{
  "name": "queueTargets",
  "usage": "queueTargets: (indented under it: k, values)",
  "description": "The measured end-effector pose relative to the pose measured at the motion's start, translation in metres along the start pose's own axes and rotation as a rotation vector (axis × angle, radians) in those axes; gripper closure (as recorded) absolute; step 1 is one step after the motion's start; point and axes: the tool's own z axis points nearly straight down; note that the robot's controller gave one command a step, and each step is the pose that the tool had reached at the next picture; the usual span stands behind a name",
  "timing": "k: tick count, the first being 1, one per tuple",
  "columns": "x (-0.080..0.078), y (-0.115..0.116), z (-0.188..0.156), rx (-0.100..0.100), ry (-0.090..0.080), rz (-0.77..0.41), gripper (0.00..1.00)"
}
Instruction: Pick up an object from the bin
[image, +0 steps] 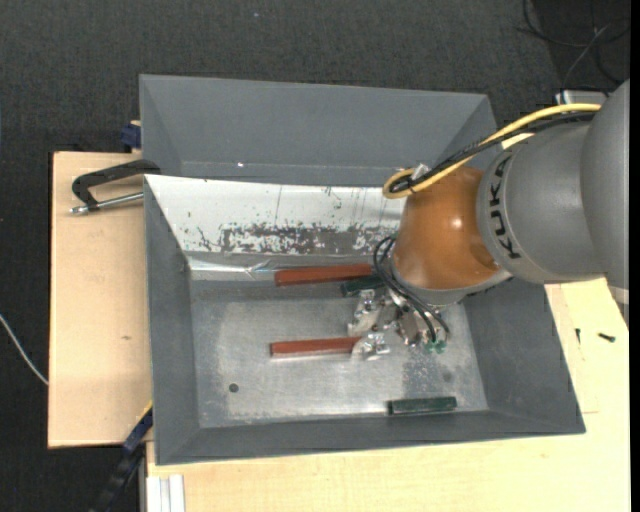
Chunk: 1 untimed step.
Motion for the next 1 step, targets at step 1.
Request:
queueTargets:
  k: [1]
  values:
    - [0.0075, -0.0027, -0.1462, 0.002, -0.012, 0.044, 1.0]
